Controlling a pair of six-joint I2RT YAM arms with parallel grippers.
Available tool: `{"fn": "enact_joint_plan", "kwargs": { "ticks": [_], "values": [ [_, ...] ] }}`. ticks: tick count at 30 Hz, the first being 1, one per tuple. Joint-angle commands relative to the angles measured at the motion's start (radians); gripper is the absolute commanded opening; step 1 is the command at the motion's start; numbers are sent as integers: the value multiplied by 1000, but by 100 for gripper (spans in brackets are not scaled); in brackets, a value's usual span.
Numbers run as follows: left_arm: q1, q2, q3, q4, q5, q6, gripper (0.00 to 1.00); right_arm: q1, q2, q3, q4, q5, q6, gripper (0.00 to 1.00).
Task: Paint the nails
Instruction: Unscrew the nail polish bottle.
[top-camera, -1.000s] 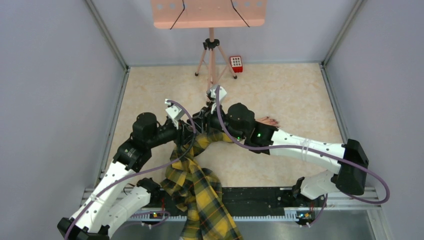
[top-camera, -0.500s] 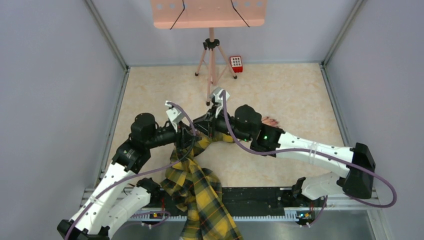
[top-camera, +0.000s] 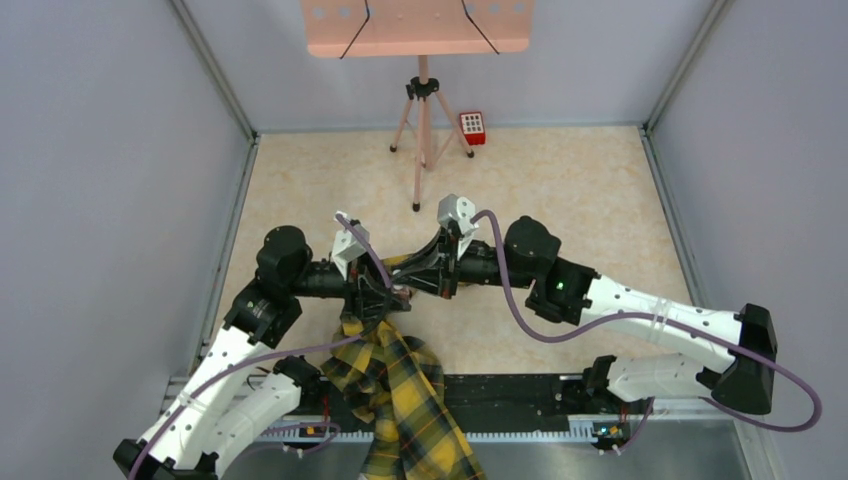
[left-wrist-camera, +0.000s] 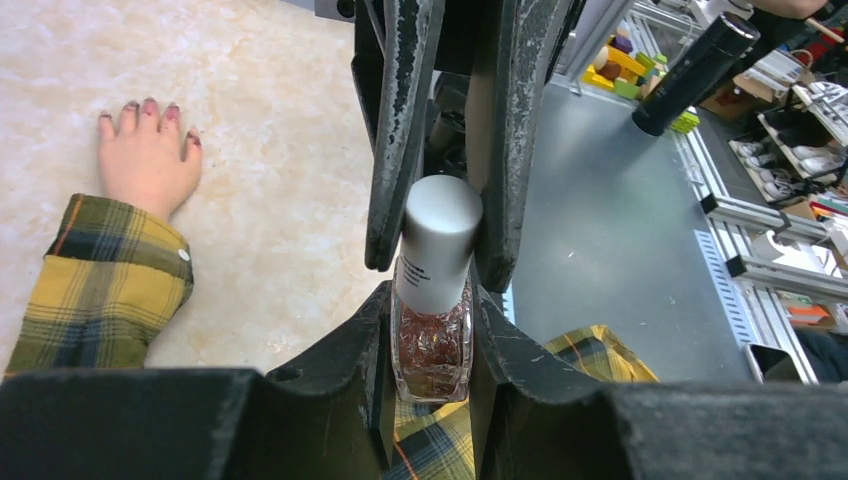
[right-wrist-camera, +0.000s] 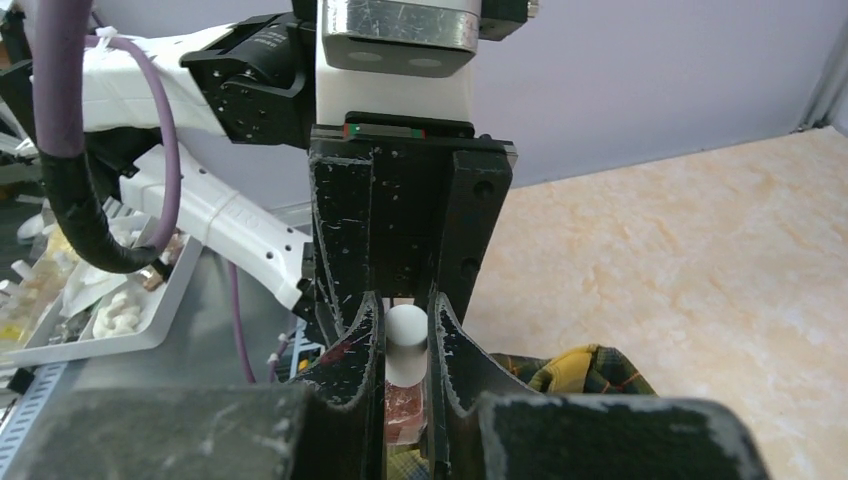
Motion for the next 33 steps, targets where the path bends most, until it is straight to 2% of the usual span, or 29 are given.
{"fn": "enact_joint_plan", "kwargs": {
  "ticks": [1,4,6,8,10,16,20,23,29,33],
  "values": [
    [3,-2,9,82,60,-17,0,13,-22,4,4,-82,-24,0],
    [4,-3,9,73,29,-1,0,11,-32,3,-4,-17,-15,41],
    [3,-5,11,54,-7,17,0,11,-40,3,-16,53,-7,62],
    [3,-6,17,30,-60,39,0,10,-49,-1,-23,117,-3,72],
    [3,-9,19,8,-113,59,0,9,-54,-7,-19,175,7,78],
    [3,-18,26,-32,-366,88,0,9,-54,-12,-3,381,59,78],
    [4,-11,32,-57,-476,96,0,9,-18,24,-15,413,86,71],
    [3,-11,32,-60,-517,97,0,10,30,64,-40,417,104,67],
    [4,-3,33,-67,-558,100,0,14,113,128,-68,416,131,64],
    [3,5,35,-73,-562,103,0,16,145,150,-74,422,145,54]
  ]
}}
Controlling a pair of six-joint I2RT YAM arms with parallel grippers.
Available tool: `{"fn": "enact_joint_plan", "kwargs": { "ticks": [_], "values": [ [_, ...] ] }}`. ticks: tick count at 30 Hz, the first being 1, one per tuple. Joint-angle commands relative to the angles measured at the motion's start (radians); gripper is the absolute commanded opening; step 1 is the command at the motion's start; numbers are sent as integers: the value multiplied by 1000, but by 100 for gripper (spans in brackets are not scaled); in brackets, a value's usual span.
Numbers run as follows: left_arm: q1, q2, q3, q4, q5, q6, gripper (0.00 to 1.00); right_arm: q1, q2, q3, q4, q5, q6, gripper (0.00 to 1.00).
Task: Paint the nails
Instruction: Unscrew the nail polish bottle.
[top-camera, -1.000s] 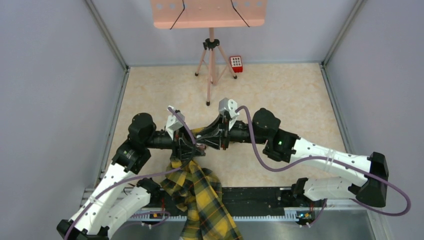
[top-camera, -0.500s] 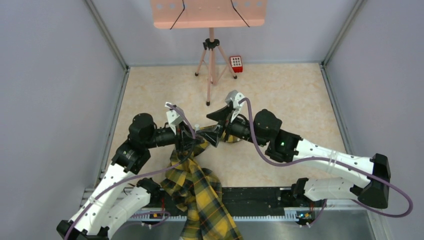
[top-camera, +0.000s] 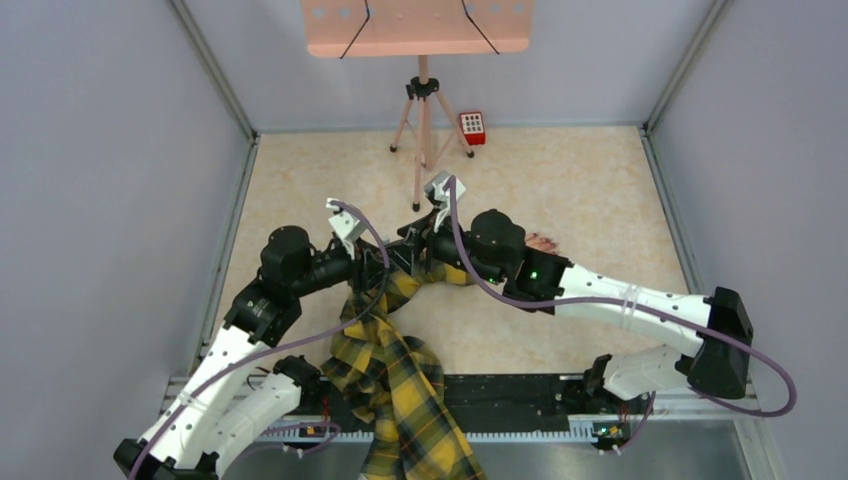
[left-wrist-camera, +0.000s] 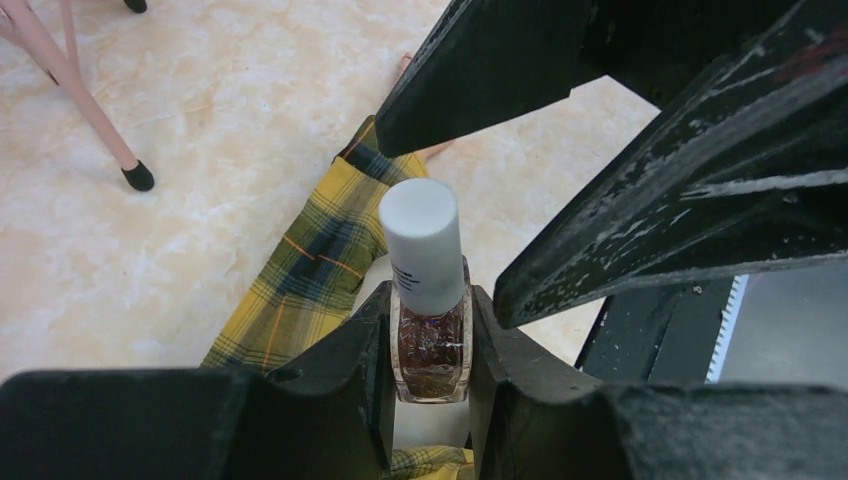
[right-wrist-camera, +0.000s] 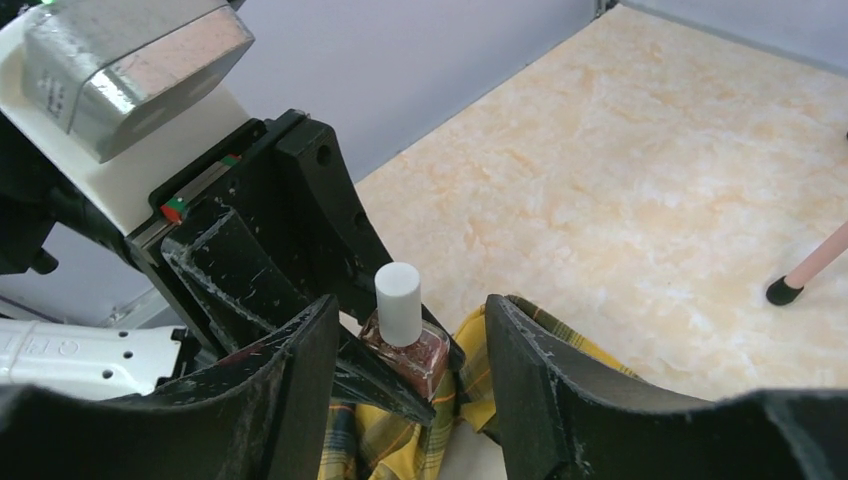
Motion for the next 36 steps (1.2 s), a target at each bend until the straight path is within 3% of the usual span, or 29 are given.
{"fn": "enact_joint_plan", "kwargs": {
  "ticks": [1,22,26,31,36],
  "values": [
    [2,5,35,12,-25,15,0,16,22,67,13,23,30,52],
    [2,3,37,12,-21,17,0,16,91,115,8,8,41,39],
    [2,3,34,11,-19,19,0,17,96,114,10,6,40,26],
    [2,0,37,13,24,19,0,17,87,105,6,6,23,0],
    [2,-16,29,51,182,1,0,16,24,62,27,-67,-44,0]
  ]
}}
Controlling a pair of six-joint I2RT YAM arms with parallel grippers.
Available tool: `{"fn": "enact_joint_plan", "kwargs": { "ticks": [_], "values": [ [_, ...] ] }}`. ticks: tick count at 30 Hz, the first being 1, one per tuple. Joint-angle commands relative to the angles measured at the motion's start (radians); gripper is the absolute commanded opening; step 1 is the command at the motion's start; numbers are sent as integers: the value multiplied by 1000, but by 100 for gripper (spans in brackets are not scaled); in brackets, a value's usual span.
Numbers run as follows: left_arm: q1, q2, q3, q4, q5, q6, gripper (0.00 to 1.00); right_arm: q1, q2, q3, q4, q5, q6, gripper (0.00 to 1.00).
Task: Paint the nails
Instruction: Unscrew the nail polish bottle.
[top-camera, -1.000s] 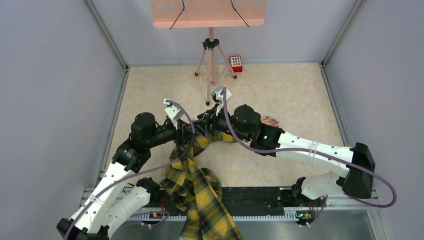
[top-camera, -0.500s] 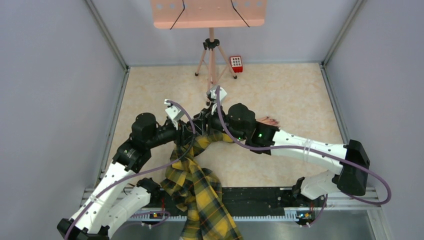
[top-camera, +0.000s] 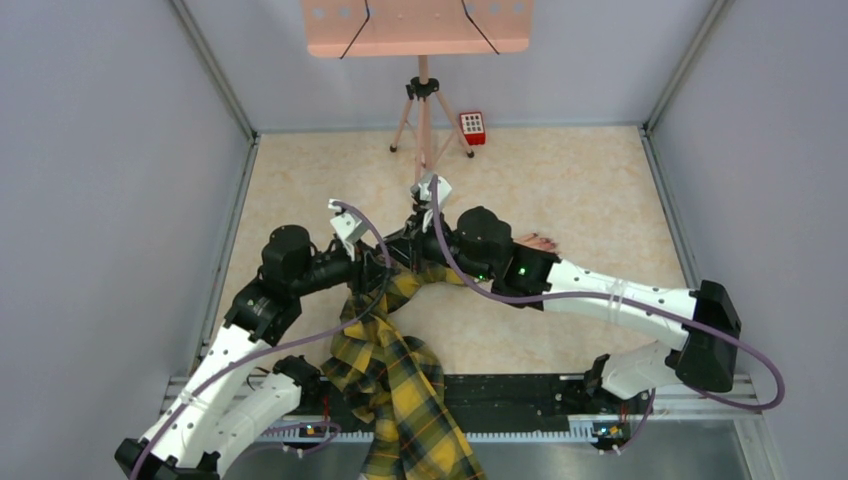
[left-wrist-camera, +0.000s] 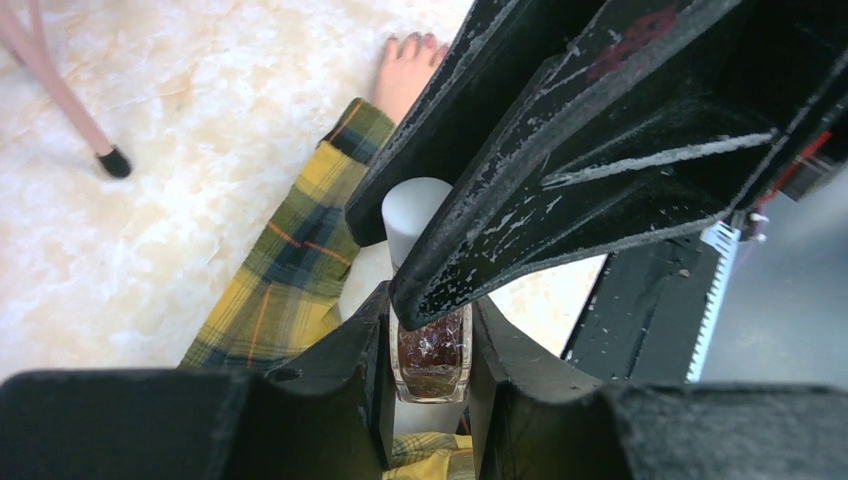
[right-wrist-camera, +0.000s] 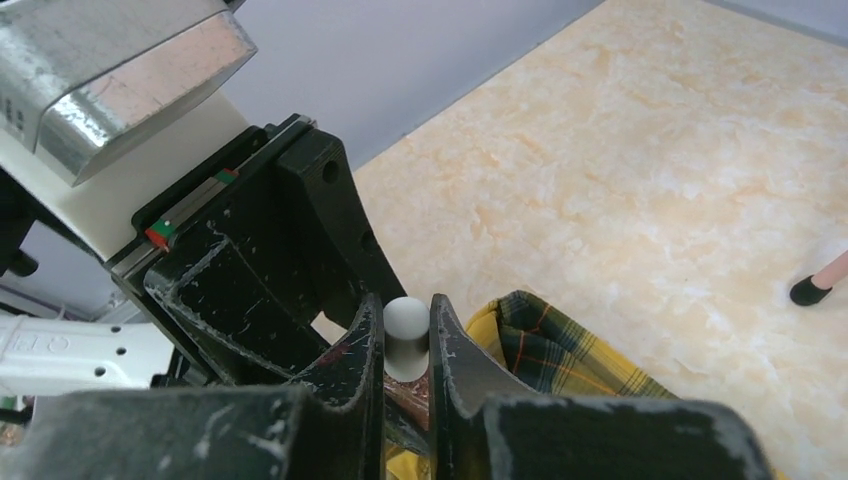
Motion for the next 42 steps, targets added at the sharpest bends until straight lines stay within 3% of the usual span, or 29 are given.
{"fn": "enact_joint_plan", "kwargs": {
  "ticks": [1,8,15,42],
  "values": [
    [-4,-25,26,96,217,-11,0,11,-85,-9,51,-88,-78,0],
    [-5,-18,10,187,531,-81,0,-8,-189,-63,57,-373,-167,0],
    [-4,-20,9,195,592,-90,0,-34,-227,-76,86,-573,-161,0],
    [-4,-12,10,178,557,-73,0,-60,-276,-133,153,-459,-114,0]
  ]
}}
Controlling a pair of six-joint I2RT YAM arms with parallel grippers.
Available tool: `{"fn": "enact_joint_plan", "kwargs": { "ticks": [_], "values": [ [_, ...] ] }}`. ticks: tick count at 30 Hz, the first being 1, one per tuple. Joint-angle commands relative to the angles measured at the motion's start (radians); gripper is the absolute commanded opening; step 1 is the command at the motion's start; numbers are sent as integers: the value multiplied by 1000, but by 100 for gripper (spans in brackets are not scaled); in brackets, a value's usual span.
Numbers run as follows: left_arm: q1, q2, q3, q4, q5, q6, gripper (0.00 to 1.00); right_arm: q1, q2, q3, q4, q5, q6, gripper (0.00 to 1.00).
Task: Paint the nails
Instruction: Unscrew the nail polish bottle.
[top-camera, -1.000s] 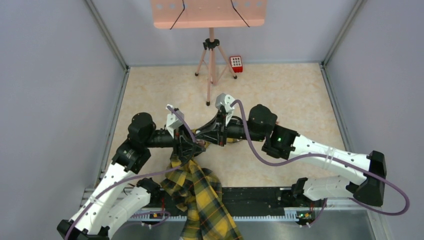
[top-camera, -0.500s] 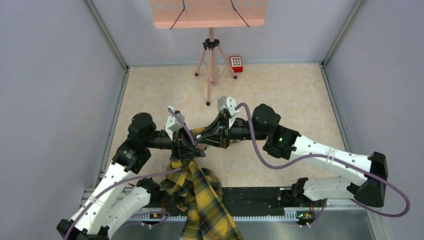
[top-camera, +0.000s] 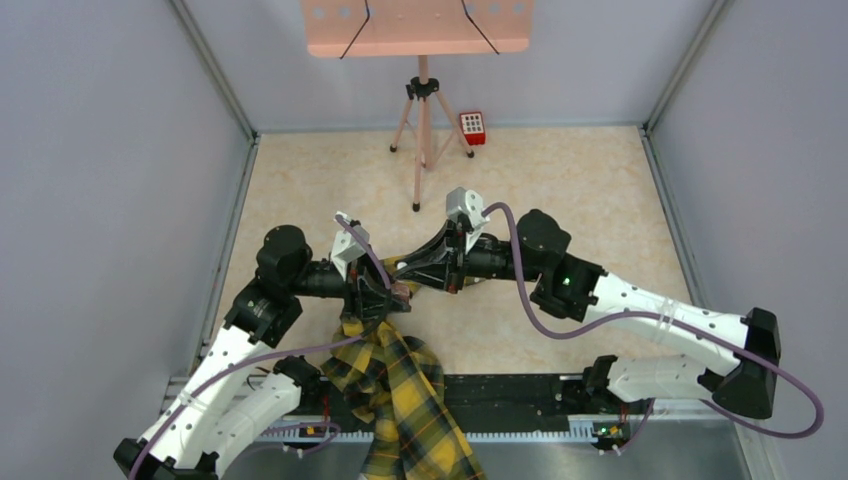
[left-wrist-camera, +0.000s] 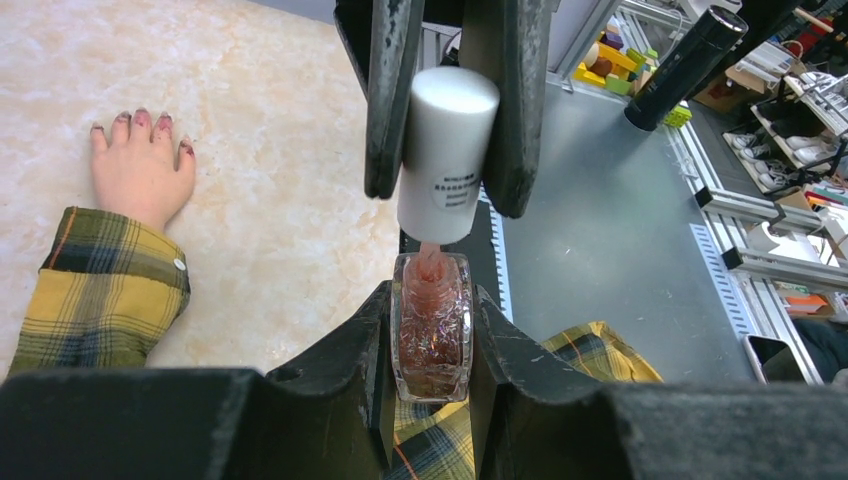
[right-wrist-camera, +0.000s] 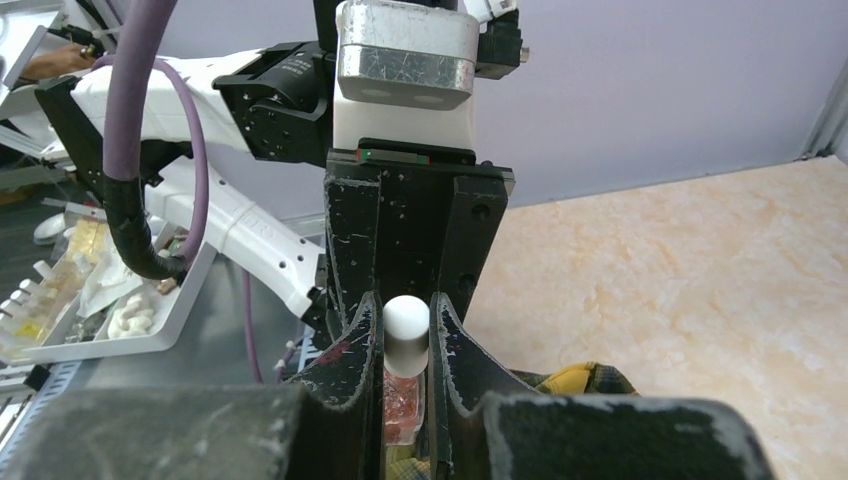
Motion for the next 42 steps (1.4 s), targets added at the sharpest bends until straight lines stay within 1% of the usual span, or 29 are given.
{"fn": "enact_joint_plan", "kwargs": {
  "ticks": [1,16,27,33,42],
  "values": [
    [1,-7,10,43,-3,14,0,-11,-47,-6,42,27,12,0],
    [1,-12,11,42,-8,17,0,-13,-64,-1,-4,85,-7,0],
    [1,-13,12,42,-10,19,0,-13,-116,-9,-41,145,-31,0],
    [2,-10,11,42,-11,16,0,-13,-115,-32,37,115,-1,0],
    [1,-9,12,42,-1,14,0,-13,-49,-24,151,27,47,0]
  ]
}}
